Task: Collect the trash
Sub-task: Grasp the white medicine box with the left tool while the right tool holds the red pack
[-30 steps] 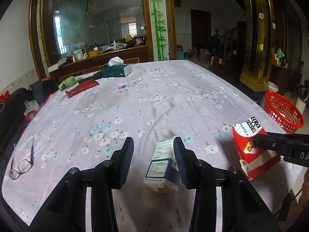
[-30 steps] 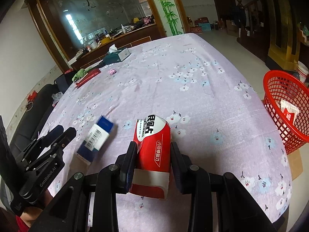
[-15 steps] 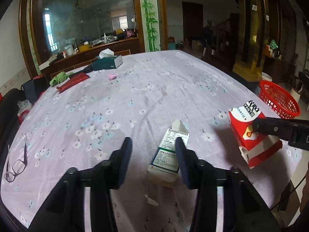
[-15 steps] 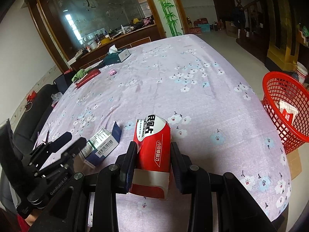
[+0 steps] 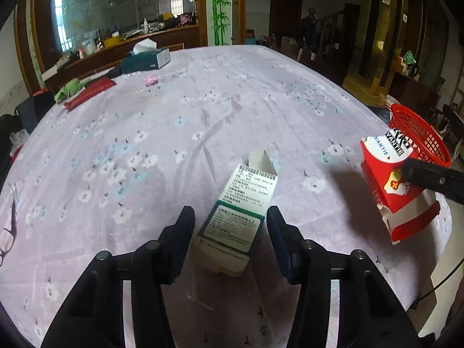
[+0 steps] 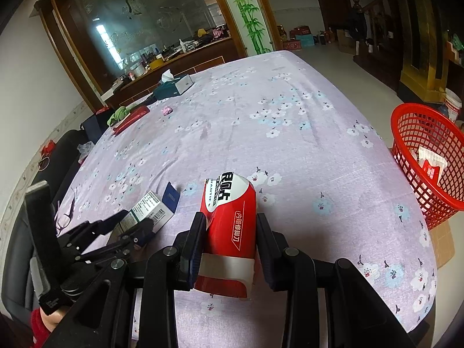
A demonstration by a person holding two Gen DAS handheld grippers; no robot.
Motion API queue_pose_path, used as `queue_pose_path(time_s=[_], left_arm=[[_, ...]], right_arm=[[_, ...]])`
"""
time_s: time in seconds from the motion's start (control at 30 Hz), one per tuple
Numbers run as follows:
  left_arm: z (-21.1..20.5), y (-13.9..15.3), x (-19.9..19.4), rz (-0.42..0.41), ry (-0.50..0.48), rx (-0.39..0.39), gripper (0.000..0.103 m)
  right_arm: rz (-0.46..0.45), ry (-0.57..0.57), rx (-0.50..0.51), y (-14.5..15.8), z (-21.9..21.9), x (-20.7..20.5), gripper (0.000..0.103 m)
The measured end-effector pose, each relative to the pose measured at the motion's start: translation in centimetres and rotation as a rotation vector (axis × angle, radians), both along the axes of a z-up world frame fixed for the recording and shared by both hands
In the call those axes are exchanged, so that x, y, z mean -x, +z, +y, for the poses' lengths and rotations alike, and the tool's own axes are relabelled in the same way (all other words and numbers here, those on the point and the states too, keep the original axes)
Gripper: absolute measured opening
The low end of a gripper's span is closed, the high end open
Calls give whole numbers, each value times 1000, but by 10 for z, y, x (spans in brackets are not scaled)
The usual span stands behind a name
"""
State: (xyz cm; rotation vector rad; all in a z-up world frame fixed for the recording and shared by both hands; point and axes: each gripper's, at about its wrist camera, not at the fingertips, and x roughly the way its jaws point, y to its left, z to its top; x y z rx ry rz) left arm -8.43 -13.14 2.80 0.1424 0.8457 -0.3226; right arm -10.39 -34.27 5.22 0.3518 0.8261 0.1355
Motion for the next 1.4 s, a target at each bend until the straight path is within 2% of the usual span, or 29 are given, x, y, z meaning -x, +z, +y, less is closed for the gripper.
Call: queue_pose_path(time_s=[0.13,0.47,1.27,1.3,1.33,1.4], left_arm=[[0,1,1,-10,8,6,47],[1,24,9,-98,35,9,46],[-36,45,14,-148,-41,-6,46],[-38,46,14,-150,-46,-7,45],[-41,47,14,-150,-52,-6,37],[-44,48,12,-140,-61,-3,34]], right_arm=[[-1,0,0,0,0,0,37],[-10,0,5,5,0,2,37],[-30,-56,-25,10,-25,11,37],[-31,-60,-27,11,-27,11,37],[-32,-65,-28,11,-30,11,37],[-37,-79,-29,13,-35,12,37]])
